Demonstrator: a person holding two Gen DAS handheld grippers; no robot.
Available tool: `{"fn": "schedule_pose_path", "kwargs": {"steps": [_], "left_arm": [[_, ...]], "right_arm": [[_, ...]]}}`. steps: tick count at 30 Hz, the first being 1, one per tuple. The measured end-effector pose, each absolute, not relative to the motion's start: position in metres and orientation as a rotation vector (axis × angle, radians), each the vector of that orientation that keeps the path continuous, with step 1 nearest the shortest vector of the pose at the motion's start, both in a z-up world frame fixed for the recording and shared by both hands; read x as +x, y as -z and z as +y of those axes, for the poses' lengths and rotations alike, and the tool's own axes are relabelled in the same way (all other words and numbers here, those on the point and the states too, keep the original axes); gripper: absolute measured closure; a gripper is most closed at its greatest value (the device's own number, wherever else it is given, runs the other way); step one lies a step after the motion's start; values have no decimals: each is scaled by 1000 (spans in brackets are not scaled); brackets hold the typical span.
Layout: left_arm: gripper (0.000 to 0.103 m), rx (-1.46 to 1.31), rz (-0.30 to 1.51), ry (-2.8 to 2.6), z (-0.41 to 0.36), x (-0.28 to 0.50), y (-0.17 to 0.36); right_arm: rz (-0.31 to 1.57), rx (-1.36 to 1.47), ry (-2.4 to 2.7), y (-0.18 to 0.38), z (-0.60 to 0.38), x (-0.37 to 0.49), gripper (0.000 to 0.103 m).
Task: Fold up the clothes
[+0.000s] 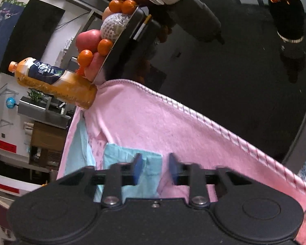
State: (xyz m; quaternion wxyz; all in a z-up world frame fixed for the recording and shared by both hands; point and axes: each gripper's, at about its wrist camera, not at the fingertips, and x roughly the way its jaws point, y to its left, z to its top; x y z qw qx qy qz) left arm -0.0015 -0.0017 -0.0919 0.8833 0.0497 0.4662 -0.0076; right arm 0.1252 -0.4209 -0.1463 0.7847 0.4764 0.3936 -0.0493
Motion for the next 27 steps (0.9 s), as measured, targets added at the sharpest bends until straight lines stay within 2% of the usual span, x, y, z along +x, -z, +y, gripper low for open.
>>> {"fn": "schedule_pose_path", "kwargs": {"steps": [2, 10, 14, 18, 22, 24, 27], "left_arm": [[75, 98, 969, 16, 0, -3, 93], [75, 60, 952, 26, 11, -5, 99], [75, 28, 940, 35, 19, -6, 102], [75, -4, 930, 27, 30, -8, 104], [75, -30, 934, 6, 39, -8, 107], [75, -35, 936, -3, 42, -8, 108], [75, -33, 936, -13, 43, -9, 108]], "right_arm": [[861, 993, 127, 145, -419, 131, 100], [806, 798, 126, 114, -382, 131, 100], [760, 600, -4, 85, -333, 125, 100], [730, 266, -200, 66, -257, 105, 101], [749, -71, -352, 83, -187, 76, 101], [840, -138, -404, 103, -169, 72, 100], [943, -91, -440, 113, -175, 72, 97]]}}
